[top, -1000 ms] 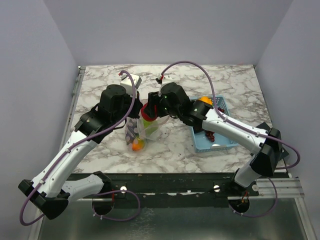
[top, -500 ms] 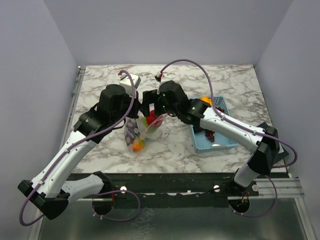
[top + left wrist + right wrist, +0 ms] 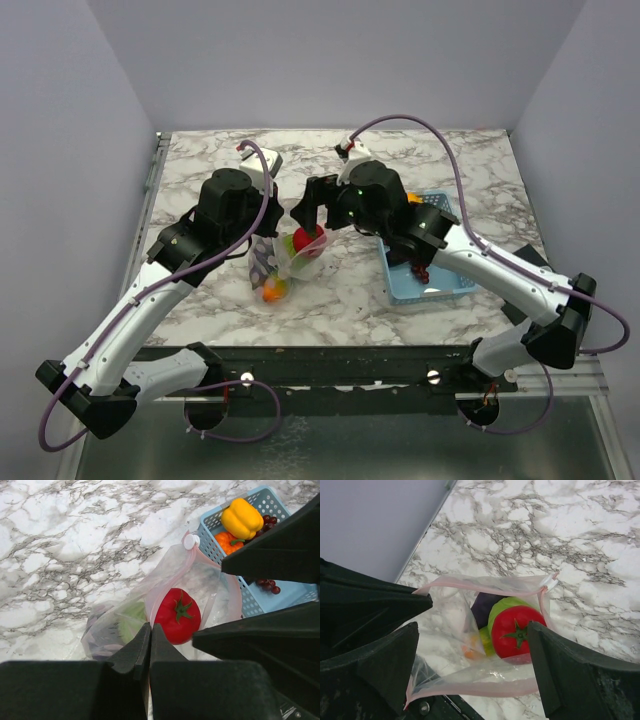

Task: Place the food in the zip-top bag and seal the zipper
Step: Place the fake vegetable in the zipper food storage bag, then adjust the zipper food storage bag at the center of the board.

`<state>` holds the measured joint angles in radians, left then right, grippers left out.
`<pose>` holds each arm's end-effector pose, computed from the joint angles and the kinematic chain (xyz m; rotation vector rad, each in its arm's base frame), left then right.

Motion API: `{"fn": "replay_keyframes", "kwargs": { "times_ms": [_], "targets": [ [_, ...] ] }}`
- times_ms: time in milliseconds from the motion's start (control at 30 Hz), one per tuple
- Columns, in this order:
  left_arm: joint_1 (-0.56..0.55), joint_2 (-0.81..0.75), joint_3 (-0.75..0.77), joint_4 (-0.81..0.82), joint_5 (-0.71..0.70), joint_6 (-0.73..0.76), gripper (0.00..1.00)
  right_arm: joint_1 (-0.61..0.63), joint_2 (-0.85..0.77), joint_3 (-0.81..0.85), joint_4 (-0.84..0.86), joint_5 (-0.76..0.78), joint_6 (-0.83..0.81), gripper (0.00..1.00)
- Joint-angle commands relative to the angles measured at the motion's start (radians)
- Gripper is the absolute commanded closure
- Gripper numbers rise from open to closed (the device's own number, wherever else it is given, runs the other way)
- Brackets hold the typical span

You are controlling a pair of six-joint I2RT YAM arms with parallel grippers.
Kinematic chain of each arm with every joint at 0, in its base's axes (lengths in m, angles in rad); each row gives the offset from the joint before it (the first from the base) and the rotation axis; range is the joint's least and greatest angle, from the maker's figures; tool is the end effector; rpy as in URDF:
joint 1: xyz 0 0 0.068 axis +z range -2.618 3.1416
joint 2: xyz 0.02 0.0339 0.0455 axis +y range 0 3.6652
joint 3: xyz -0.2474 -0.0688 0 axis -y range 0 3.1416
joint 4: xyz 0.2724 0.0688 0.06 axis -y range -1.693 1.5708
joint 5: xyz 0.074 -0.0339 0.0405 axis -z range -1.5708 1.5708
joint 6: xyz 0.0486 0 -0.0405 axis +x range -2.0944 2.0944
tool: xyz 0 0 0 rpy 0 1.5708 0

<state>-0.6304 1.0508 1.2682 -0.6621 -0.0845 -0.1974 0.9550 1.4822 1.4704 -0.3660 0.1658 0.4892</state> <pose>0.2130 -0.1503 0.3929 0.3852 2.0050 -0.4391 0.2287 0.3093 0.3717 -0.3561 1.9963 0.7824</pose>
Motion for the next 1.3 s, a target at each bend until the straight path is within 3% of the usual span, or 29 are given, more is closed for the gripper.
{"fn": "replay_keyframes", "kwargs": {
  "times_ms": [0,167,400,867,1000,1133,1267],
  "targets": [
    [-0.005,-0.02,0.03,0.001,0.0,-0.006,1.0,0.007,-0.078,-0.045,-0.042,0.055,0.029,0.07],
    [-0.005,-0.021,0.032,0.001,0.001,-0.008,1.0,0.007,-0.107,-0.053,-0.146,0.168,0.092,0.13],
    [-0.005,-0.023,0.034,-0.005,-0.001,-0.007,1.0,0.007,-0.138,-0.141,-0.174,0.208,0.161,0.22],
    [-0.005,-0.034,0.033,-0.016,0.003,-0.012,1.0,0.007,-0.034,-0.108,-0.206,0.259,0.224,0.43],
    [-0.005,-0.042,0.028,-0.018,0.005,-0.014,1.0,0.007,0.006,-0.07,-0.207,0.269,0.224,0.6],
    [-0.005,-0.05,0.028,-0.028,0.003,-0.008,1.0,0.007,0.036,-0.004,-0.217,0.269,0.209,0.98],
    [-0.005,-0.057,0.028,-0.04,-0.006,-0.001,1.0,0.007,0.049,0.079,-0.218,0.261,0.158,0.99]
  ]
}}
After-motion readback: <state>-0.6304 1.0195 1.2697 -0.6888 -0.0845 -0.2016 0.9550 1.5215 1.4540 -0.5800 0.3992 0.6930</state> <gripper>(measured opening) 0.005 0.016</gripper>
